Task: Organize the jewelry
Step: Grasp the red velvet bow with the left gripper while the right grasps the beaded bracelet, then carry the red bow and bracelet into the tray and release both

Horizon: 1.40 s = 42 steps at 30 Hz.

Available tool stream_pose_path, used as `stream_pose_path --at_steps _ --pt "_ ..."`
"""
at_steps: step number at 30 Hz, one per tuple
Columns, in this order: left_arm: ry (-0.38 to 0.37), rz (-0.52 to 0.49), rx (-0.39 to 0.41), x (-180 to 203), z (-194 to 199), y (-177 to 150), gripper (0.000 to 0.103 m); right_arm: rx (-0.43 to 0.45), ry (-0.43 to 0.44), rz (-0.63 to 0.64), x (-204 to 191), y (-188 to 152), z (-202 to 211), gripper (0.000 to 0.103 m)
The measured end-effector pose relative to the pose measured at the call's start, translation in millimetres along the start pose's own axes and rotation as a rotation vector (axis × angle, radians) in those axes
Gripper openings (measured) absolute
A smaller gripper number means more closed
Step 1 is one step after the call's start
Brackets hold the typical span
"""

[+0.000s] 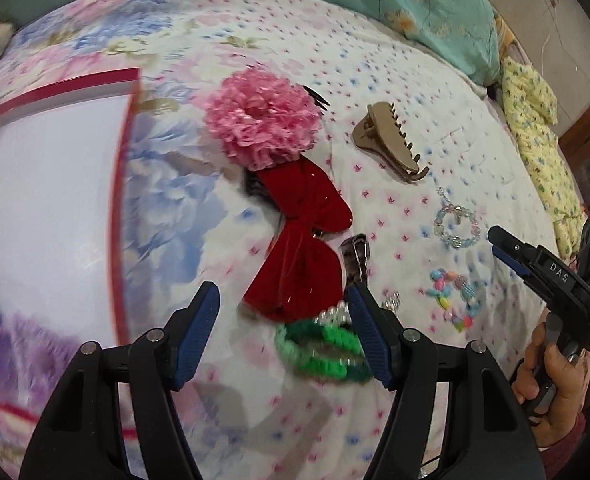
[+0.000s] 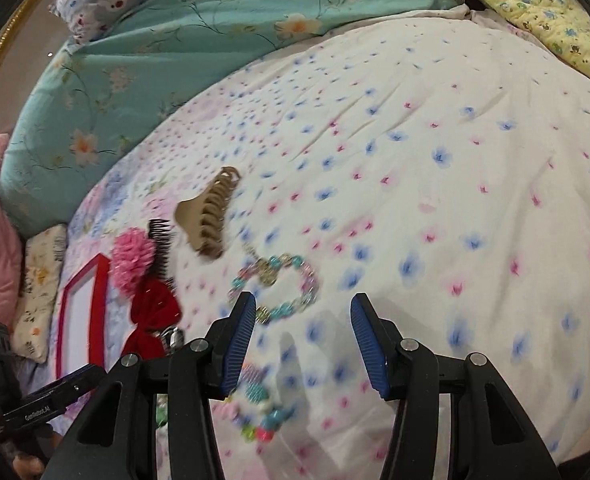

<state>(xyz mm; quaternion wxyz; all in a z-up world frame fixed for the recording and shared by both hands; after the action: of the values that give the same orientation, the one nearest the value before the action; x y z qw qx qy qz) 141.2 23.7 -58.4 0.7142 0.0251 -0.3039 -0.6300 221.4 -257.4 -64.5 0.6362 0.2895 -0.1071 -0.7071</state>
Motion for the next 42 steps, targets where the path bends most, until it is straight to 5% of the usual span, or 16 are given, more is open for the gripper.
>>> stream_pose_path --at_steps 9,12,14,16,25,42 --pt "0.006 -0.041 -0.049 -1 -43 4 0.056 0.030 -0.147 0.168 -24 -2 -27 0.047" --pt "0.008 -0.070 -0.054 2 -43 3 0.032 0.051 -0.201 0.223 -30 -4 -29 0.035" --pt "-0.011 -0.062 -0.055 1 -42 3 0.023 0.056 -0.207 0.238 -31 -4 -28 0.016" --pt "-0.023 -0.055 -0.052 0 -40 3 0.019 0.049 -0.183 0.227 -31 -4 -27 0.007" --pt "-0.072 -0.030 0.031 1 9 -5 0.015 0.038 0.103 0.103 -42 0 9 0.007" --pt "-0.075 0.063 0.232 -33 110 -18 0.013 0.076 0.359 0.230 -141 -13 82 0.007"
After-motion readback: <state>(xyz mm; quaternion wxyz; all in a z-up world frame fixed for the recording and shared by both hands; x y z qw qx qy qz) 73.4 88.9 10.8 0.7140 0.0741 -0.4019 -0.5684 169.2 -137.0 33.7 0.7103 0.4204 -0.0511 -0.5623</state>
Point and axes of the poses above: each gripper's, at about its wrist camera, not at the fingertips, and z roughly against the way its jaws point, x to its right, y to its top, the point moved 4 cm from there along -z, roughly the way its jaws point, and after that the axes turned 9 degrees about -y, right-handed, at the moved point
